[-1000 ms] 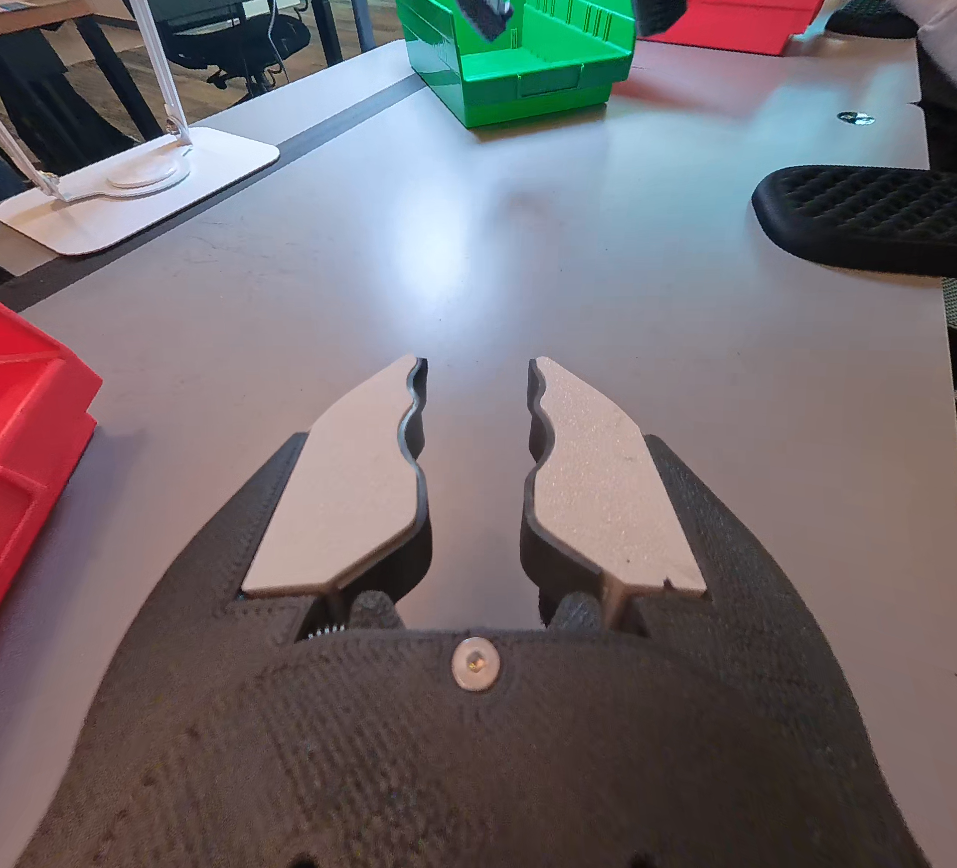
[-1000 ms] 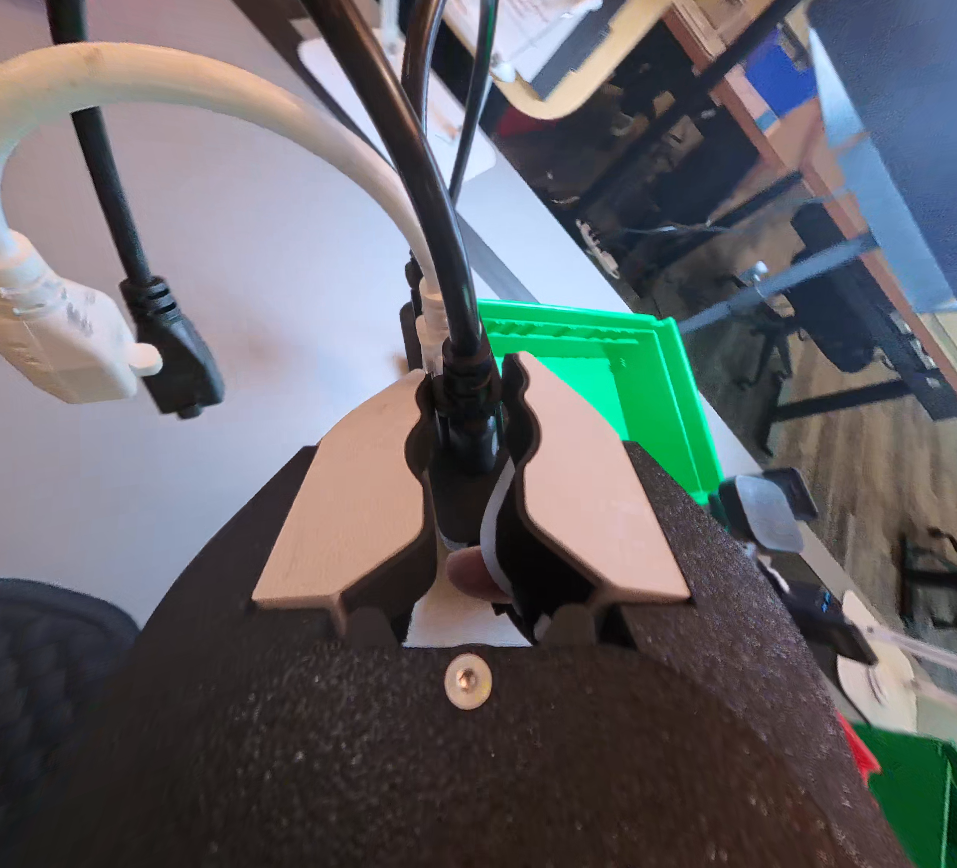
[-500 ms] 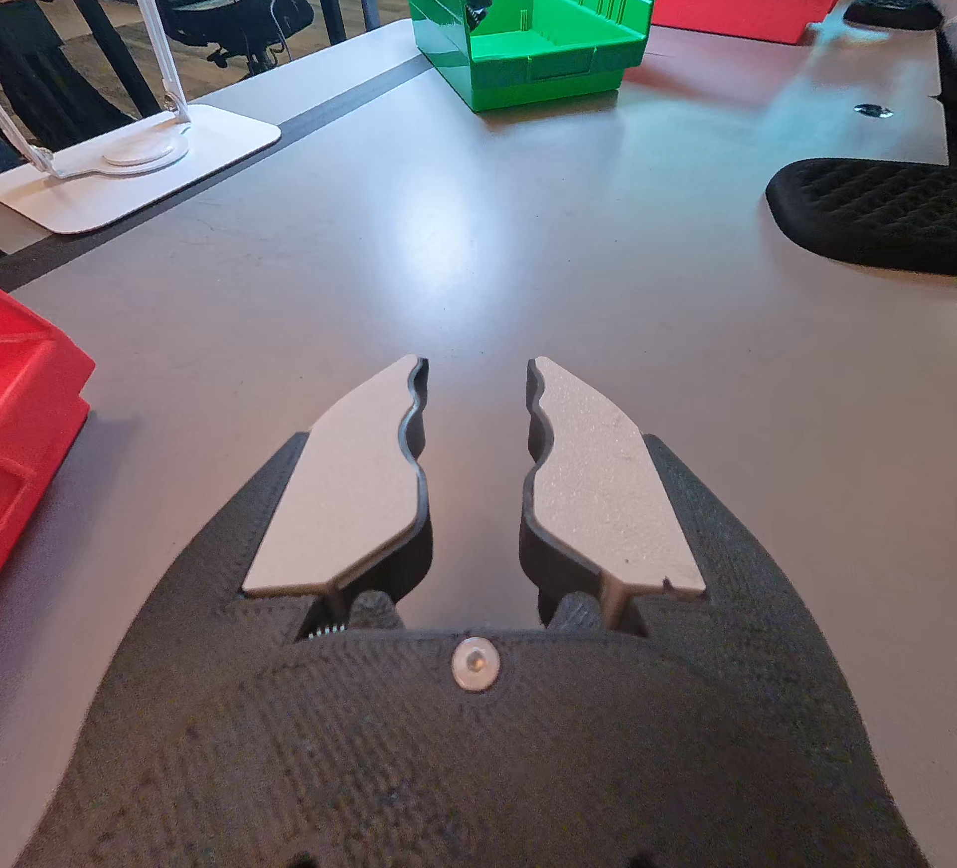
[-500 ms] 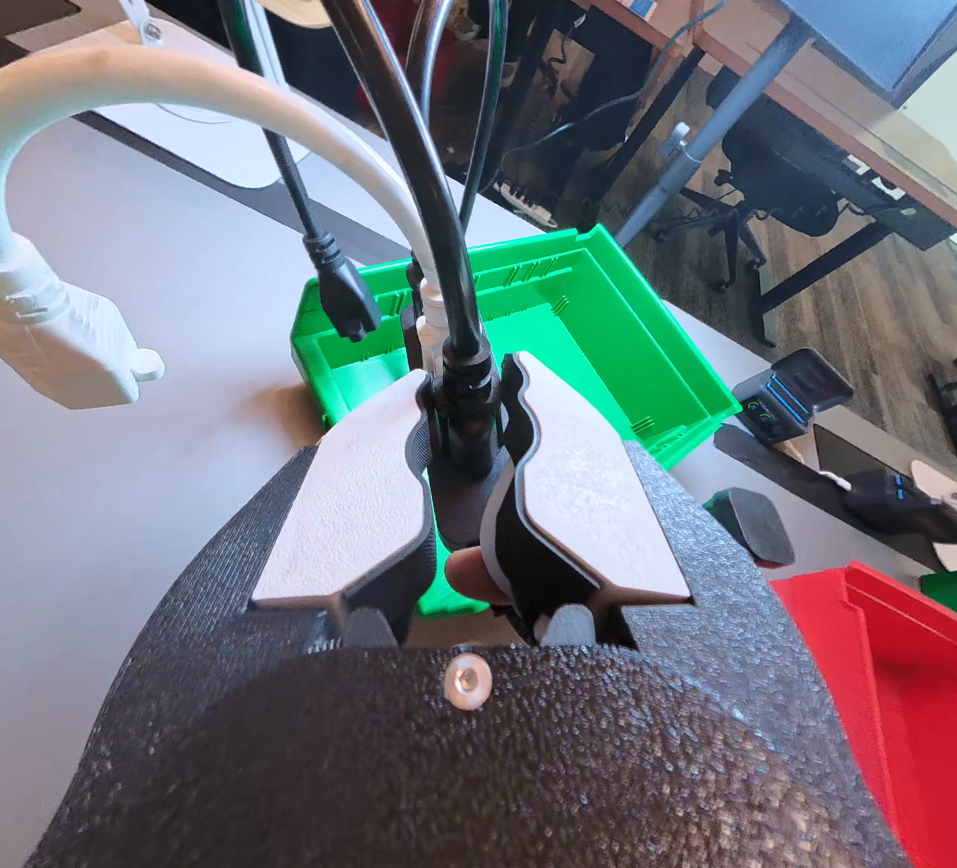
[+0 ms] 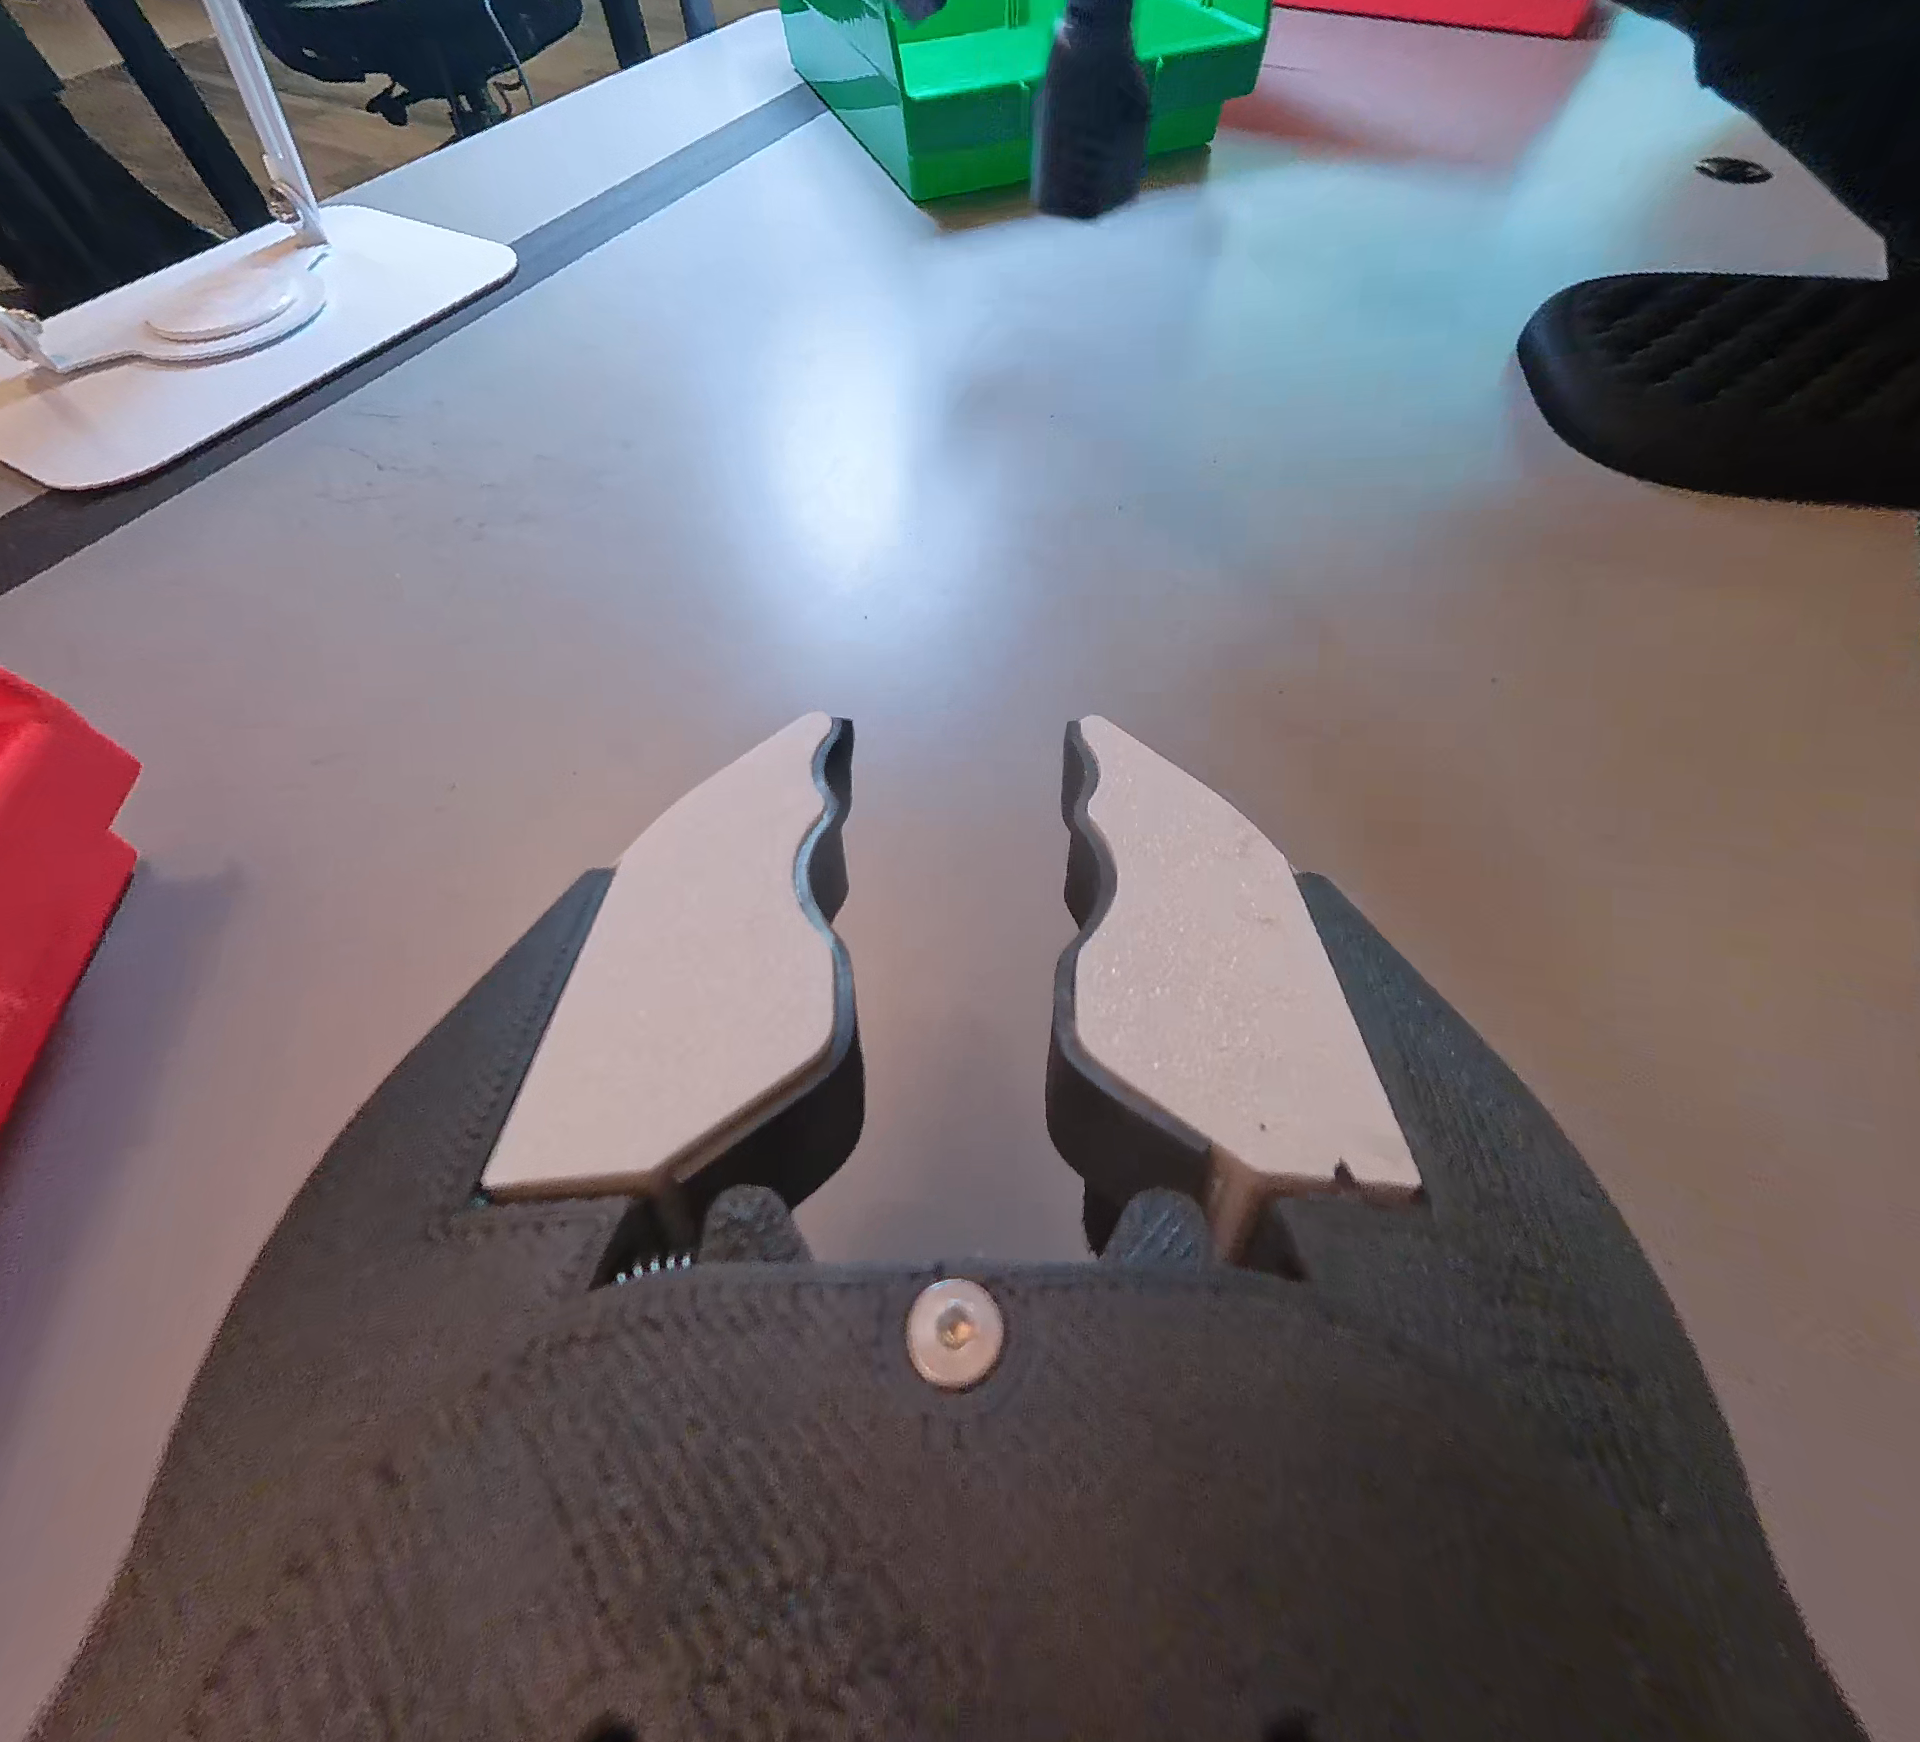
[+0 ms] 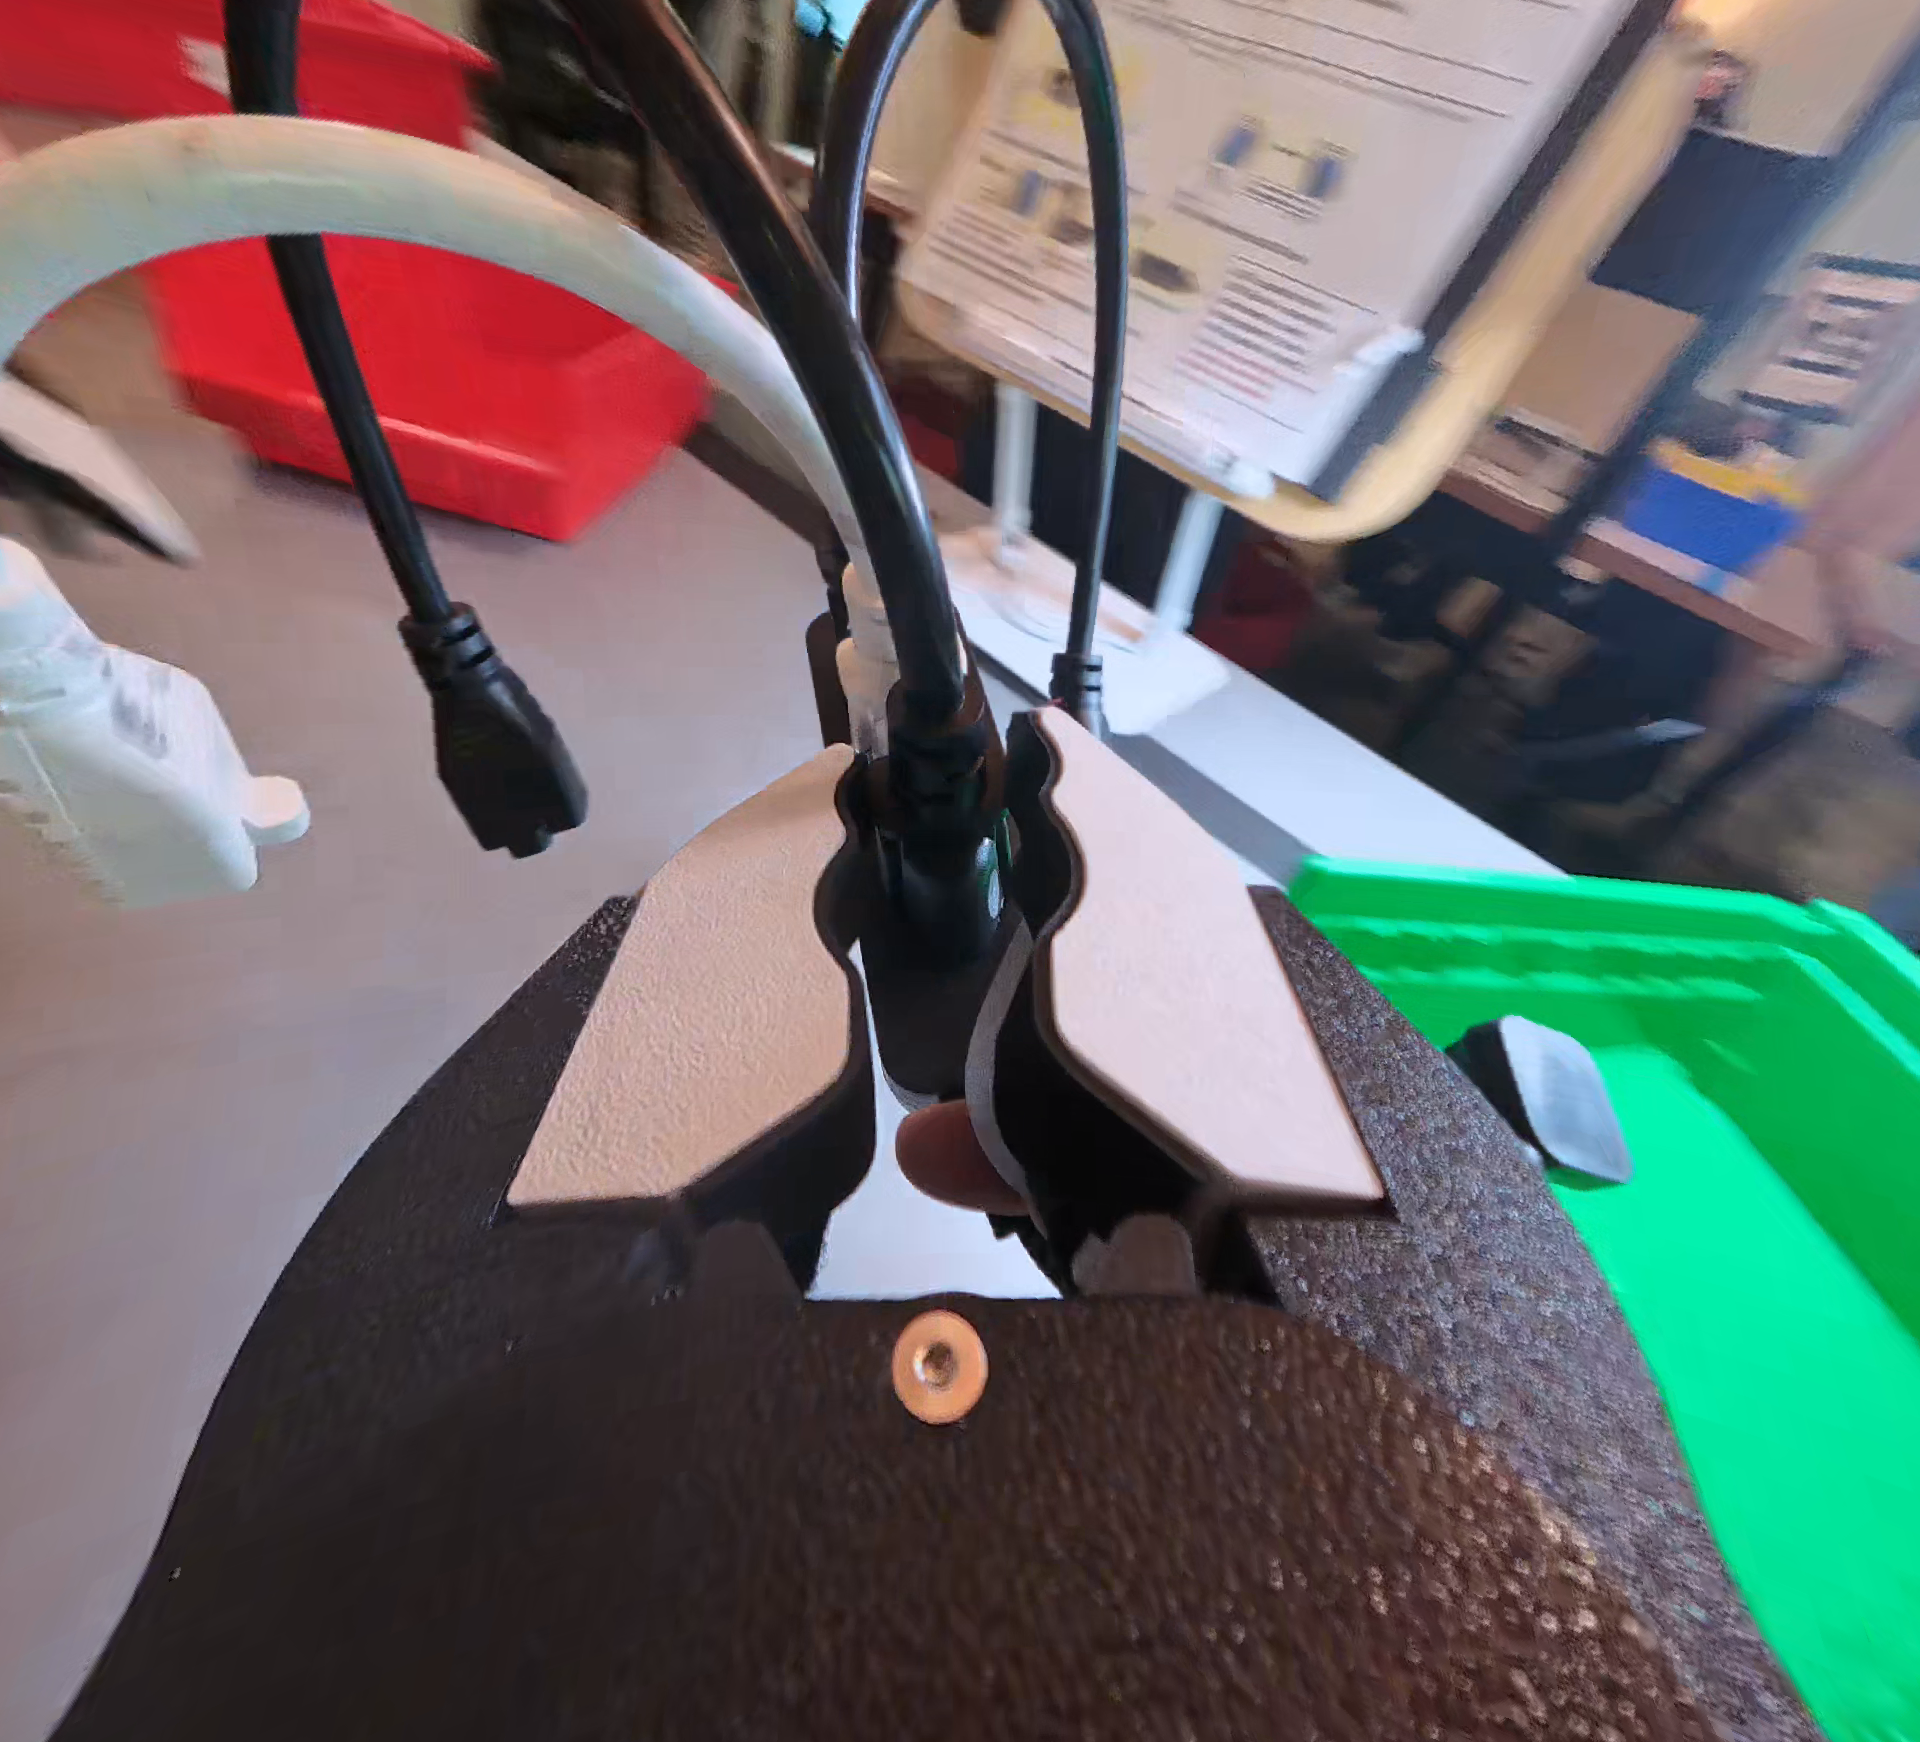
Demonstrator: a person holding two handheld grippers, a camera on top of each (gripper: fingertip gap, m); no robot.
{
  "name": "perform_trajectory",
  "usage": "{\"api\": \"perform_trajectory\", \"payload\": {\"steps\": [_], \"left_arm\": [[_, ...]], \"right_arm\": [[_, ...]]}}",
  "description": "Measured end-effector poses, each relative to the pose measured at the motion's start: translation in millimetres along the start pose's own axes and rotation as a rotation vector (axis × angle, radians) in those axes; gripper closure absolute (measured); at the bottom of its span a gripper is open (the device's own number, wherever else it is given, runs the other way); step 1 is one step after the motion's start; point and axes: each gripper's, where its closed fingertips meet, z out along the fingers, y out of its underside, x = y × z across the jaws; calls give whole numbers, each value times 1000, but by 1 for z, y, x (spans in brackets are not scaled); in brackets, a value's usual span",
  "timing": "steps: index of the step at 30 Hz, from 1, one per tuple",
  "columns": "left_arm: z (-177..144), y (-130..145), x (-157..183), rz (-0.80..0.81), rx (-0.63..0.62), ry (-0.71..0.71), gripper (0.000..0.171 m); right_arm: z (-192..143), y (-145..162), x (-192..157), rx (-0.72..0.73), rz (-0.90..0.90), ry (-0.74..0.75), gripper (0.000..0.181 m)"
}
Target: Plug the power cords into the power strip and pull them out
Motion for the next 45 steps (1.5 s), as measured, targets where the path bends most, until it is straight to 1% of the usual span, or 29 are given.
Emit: {"api": "perform_trajectory", "payload": {"steps": [4,6,9,12,16,20,22,25,28,30,39,42,45], "left_arm": [[3,-1,4,26,-6,15,132],[6,-1,7,39,-11,31,131],[12,-3,16,69,-10,63,129],[18,-4,28,105,-15,106,128],[29,-4,39,138,-22,149,126],[46,1,39,149,-82,168,111],[53,3,40,161,-102,179,105],[63,7,46,171,-133,218,102],[71,11,51,192,-160,234,112],[74,17,49,241,-190,206,124],[68,23,46,279,-246,183,126],[68,24,46,298,-262,173,127],[69,26,45,311,-283,166,127]], "right_arm": [[24,1,-68,90,102,-270,151],[33,7,-98,88,127,-385,151],[42,17,-134,50,116,-499,151],[47,24,-165,17,89,-588,151],[51,23,-195,15,115,-694,151],[53,33,-218,-17,148,-805,151],[51,37,-224,-37,198,-869,151],[54,50,-225,-95,167,-855,151],[57,60,-226,-140,135,-838,151],[57,61,-226,-155,137,-851,151],[57,65,-223,-204,136,-825,149],[58,67,-221,-227,94,-794,148],[60,68,-217,-246,2,-731,139]]}}
